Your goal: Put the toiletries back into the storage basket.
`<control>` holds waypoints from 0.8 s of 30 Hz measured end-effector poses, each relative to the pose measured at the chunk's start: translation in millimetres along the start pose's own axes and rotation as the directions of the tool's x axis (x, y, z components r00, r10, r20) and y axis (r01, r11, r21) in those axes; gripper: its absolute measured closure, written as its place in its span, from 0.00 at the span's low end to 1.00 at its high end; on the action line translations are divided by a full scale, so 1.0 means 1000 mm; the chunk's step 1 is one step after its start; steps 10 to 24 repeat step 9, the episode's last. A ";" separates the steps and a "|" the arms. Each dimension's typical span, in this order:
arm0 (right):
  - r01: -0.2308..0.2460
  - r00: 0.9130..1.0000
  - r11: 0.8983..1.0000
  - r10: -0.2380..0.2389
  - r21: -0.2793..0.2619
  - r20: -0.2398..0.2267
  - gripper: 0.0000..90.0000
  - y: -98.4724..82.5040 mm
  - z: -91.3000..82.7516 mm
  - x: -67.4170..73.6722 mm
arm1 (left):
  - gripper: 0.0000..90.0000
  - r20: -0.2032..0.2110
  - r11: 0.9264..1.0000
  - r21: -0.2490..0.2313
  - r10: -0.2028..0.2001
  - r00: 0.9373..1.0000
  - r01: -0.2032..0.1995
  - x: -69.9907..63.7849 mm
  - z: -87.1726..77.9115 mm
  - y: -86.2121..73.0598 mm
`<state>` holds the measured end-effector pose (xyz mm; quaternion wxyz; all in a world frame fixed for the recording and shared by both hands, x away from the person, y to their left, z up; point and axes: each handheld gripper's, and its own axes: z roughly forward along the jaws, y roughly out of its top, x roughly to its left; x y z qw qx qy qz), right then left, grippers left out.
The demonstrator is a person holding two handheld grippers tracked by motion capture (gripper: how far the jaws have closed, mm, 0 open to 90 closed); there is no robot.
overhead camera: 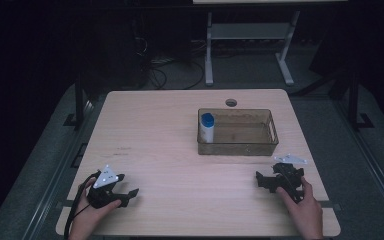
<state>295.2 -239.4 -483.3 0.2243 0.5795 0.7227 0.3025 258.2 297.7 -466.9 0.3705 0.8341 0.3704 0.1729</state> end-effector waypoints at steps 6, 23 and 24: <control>0.000 1.000 1.000 0.000 0.000 0.001 0.00 0.000 0.000 0.000 | 0.21 -0.002 1.000 0.024 -0.008 1.000 0.008 0.003 0.002 -0.008; 0.000 1.000 1.000 0.000 0.000 0.001 0.00 0.000 0.000 0.000 | 0.20 -0.003 1.000 0.025 -0.006 1.000 0.006 0.003 0.002 -0.008; 0.000 1.000 1.000 0.000 0.000 0.001 0.00 0.000 0.000 0.000 | 0.20 -0.003 1.000 0.025 -0.006 1.000 0.006 0.003 0.002 -0.008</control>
